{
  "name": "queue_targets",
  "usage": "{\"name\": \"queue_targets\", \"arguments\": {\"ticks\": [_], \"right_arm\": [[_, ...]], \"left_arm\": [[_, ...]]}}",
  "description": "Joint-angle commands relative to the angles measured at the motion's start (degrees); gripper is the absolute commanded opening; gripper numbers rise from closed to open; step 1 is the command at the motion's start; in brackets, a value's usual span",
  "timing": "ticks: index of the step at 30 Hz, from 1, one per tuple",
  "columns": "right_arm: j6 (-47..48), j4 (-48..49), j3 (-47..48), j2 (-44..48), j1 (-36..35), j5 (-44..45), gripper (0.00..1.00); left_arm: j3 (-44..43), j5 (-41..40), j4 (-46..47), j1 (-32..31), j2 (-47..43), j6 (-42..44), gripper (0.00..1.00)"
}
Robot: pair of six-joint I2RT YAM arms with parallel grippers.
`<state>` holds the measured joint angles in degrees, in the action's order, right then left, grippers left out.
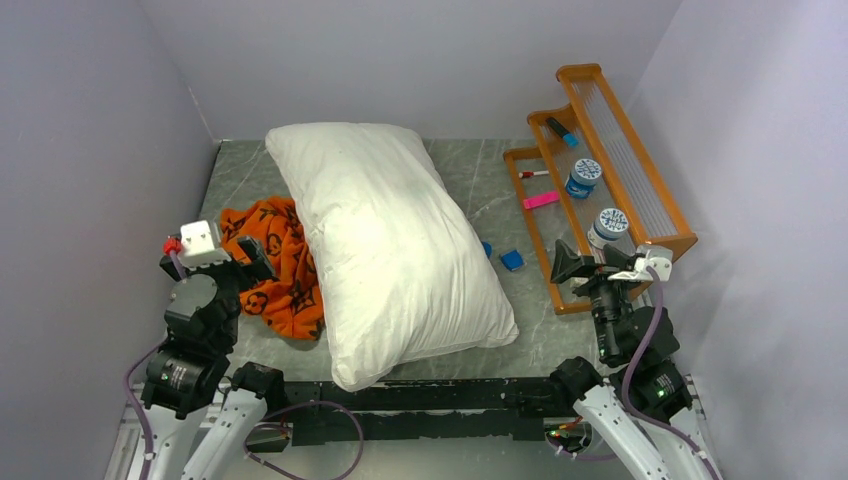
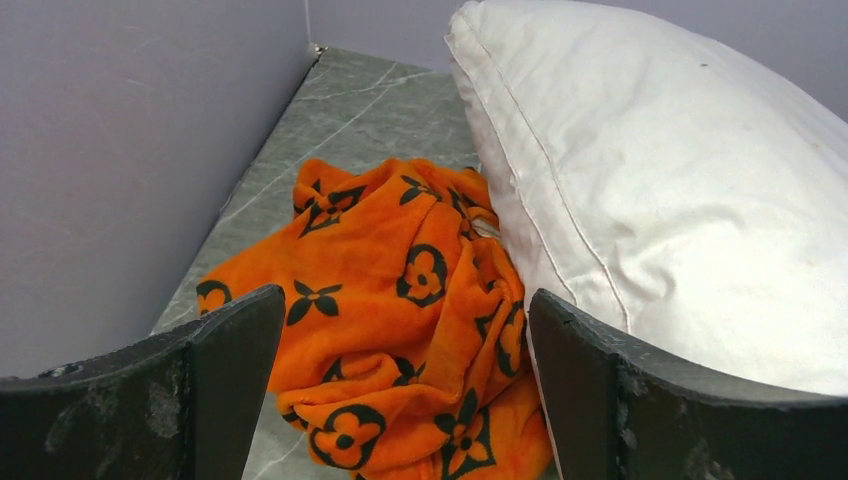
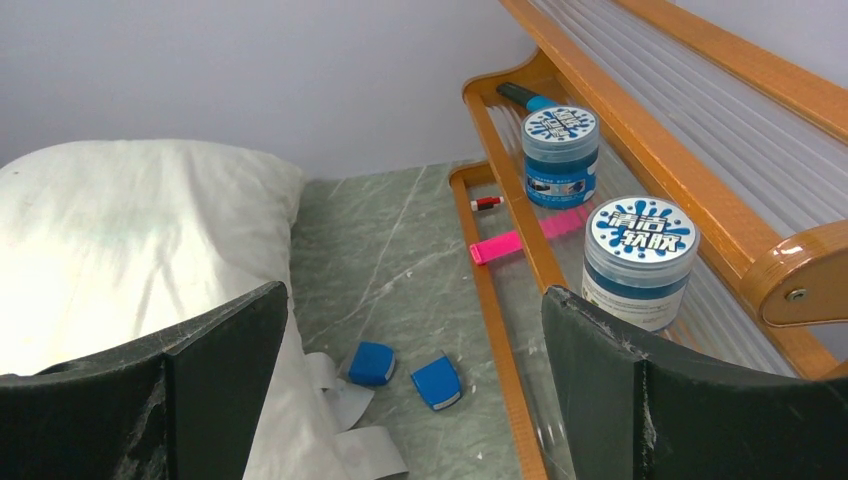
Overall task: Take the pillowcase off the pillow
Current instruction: Reset both arms
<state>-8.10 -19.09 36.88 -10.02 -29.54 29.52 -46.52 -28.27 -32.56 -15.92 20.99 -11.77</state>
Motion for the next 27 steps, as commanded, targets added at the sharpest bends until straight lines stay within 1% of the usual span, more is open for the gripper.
{"name": "queue_targets", "arguments": {"ticks": [1,11,20,27], "right_arm": [[0.37,2.40,-0.51,1.13,0.03,0.16,1.00],[-0.10,3.22,-2.28,2.38,0.10,0.87,1.00],[0.61,4.46,-3.50,2.42,0.42,-0.12,1.00],[0.59,4.66,-4.00,3.51,0.95,-0.64,1.00]], "left_arm": [[1.29,0.38,4.05,-0.16,-0.96,-1.61,0.96],[0.40,0.29,3.82,-0.16,-1.39,-3.05,0.96],[0.51,2.83,4.25,-0.25,-0.70,-2.36,0.96],[0.89,3.13,4.60,-0.25,-0.21,-2.03,0.96]]}}
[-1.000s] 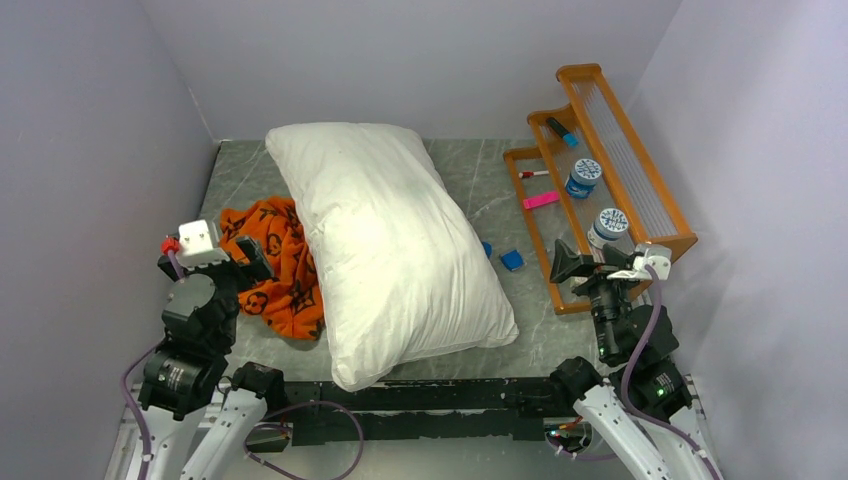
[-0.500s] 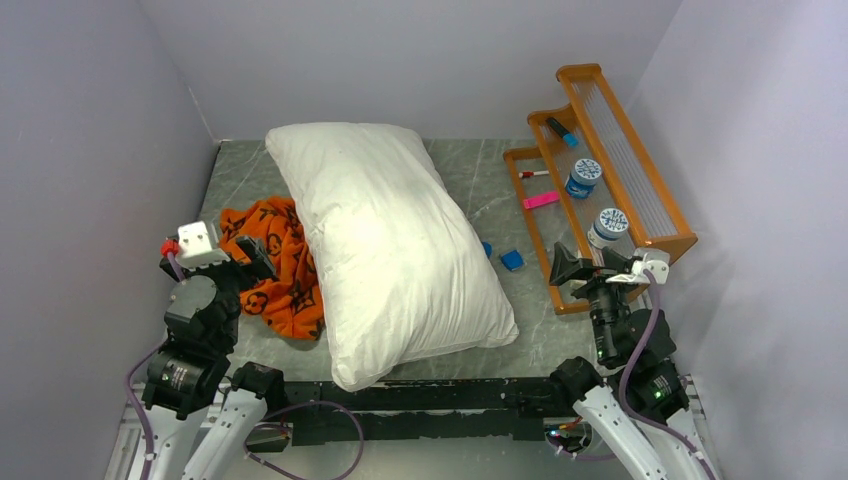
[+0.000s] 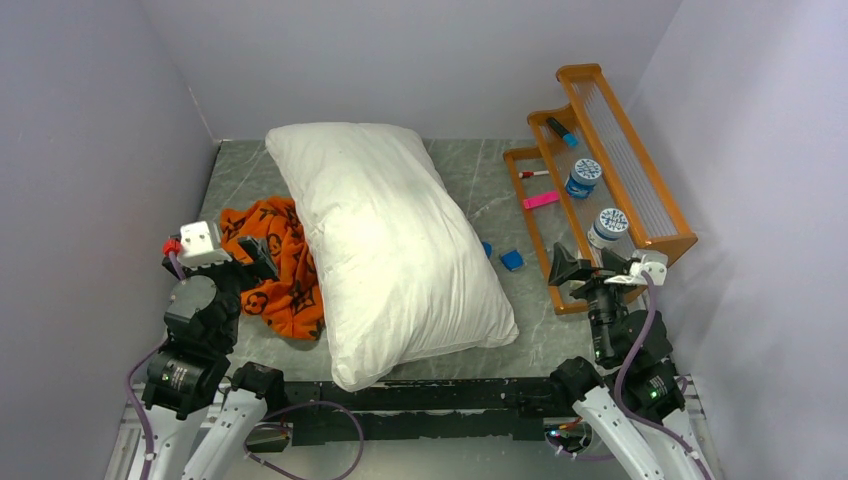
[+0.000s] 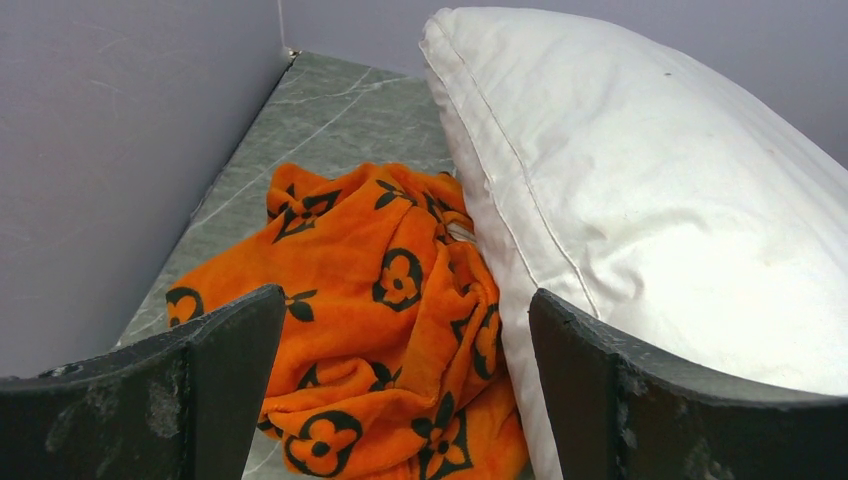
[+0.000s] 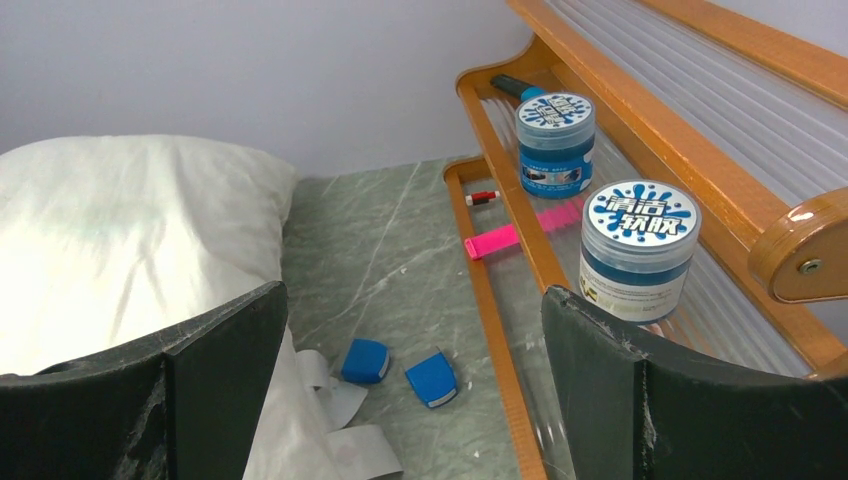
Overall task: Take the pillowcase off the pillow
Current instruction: Reset both arms
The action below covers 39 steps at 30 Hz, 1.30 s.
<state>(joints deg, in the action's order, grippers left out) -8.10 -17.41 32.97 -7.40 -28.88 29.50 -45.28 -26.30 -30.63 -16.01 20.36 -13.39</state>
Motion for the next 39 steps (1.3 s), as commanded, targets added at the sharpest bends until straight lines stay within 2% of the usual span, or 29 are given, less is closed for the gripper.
{"name": "queue_targets", "arguments": {"ticks": [1,39], "right_arm": [[0.67,3.14,-0.11,0.97,0.27,-0.58,1.00],[0.23,3.26,-0.58,1.08,2.08,-1.81,1.00]], "left_arm": [[-0.34,1.17,2.76,-0.16,0.57,-0.41,0.96],[0.54,2.31,3.65,-0.34,1.90,-0.06,0.96]]}}
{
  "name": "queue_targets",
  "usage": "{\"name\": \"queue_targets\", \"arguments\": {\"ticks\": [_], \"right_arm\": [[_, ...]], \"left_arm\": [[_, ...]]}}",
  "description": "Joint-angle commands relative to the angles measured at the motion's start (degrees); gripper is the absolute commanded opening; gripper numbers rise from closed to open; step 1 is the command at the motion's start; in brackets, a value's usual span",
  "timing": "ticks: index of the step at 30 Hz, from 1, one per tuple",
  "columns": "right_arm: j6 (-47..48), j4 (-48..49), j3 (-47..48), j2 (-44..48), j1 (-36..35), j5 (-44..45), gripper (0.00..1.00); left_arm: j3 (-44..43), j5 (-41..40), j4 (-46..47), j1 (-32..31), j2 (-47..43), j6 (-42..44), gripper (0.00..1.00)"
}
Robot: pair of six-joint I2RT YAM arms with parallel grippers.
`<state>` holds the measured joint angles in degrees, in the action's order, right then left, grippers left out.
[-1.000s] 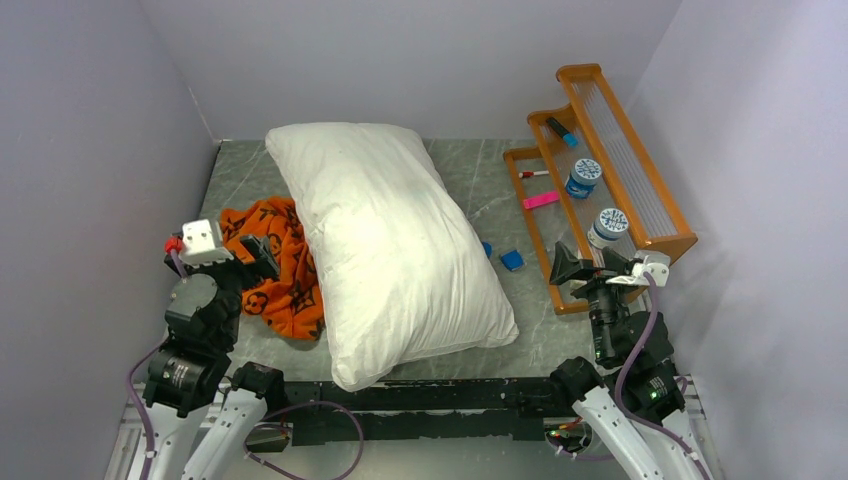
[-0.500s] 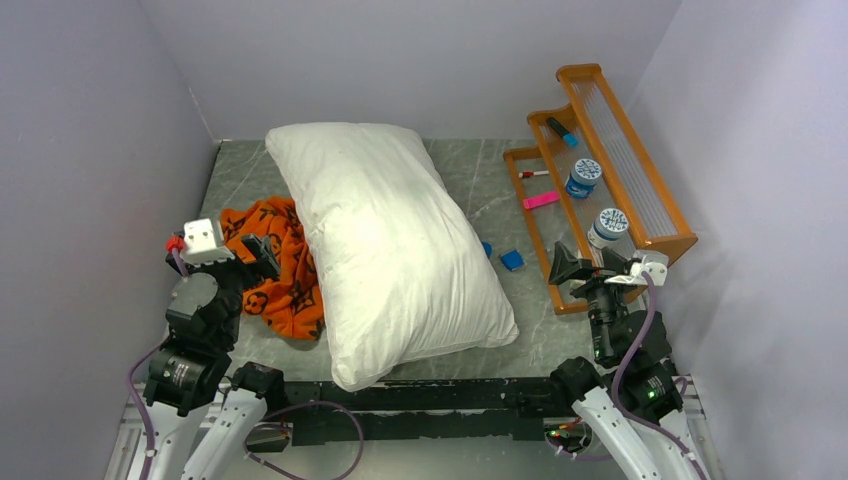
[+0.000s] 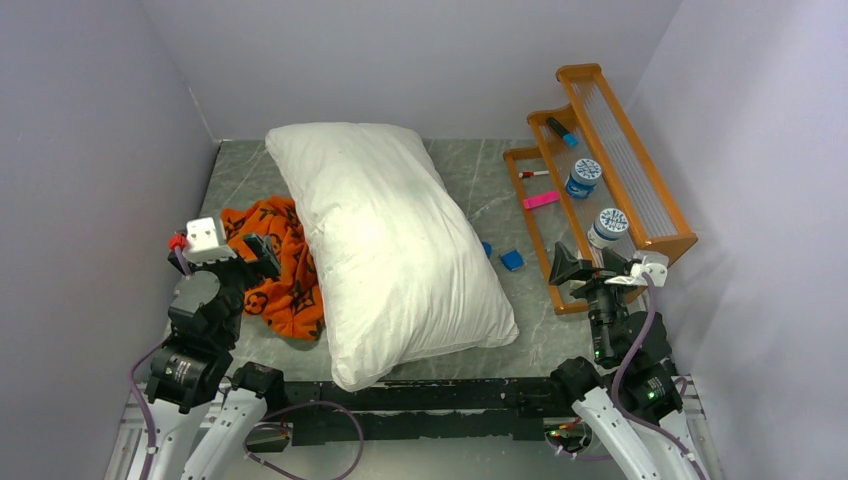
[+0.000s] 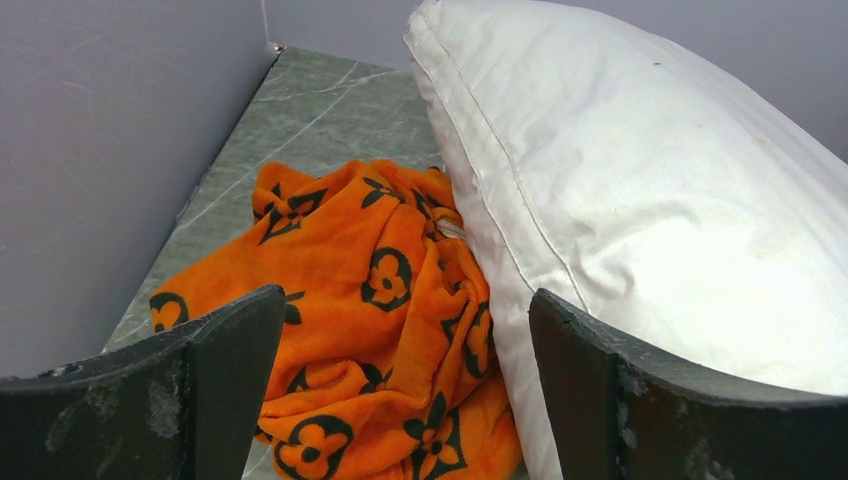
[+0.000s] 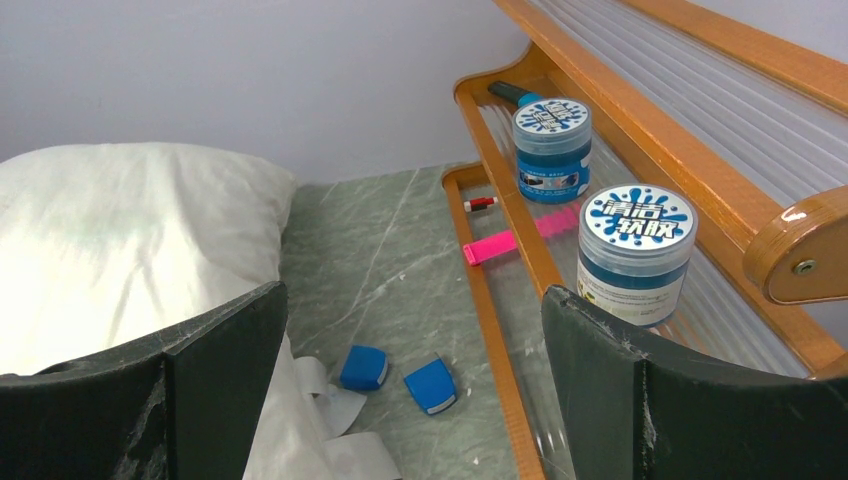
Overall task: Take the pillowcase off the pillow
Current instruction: Reset both arms
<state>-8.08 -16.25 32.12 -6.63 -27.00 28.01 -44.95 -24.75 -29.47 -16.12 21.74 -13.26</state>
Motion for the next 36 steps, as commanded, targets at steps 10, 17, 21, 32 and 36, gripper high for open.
{"name": "queue_targets", "arguments": {"ticks": [10,17,21,32,36], "right_arm": [[0.14,2.27,1.05,-1.03,0.21,-0.39,1.00],[1.89,2.67,1.14,-1.71,0.25,-3.60,1.00],[2.73,3.38,0.72,-0.94,0.20,-5.92,1.00],[3.60,4.01,1.87,-1.87,0.22,-12.10,1.00],[3.72,4.13,2.07,-1.89,0.28,-12.49,1.00]], "left_arm": [[0.04,0.67,2.15,-0.32,0.39,-0.35,0.96],[-0.13,0.48,1.88,-0.40,0.71,-0.37,0.96],[-0.27,0.58,1.72,-0.45,1.08,-0.50,0.96],[-0.47,0.78,1.53,-0.53,1.91,-0.53,0.96],[-0.49,0.79,1.50,-0.49,1.94,-0.55,0.96]]}}
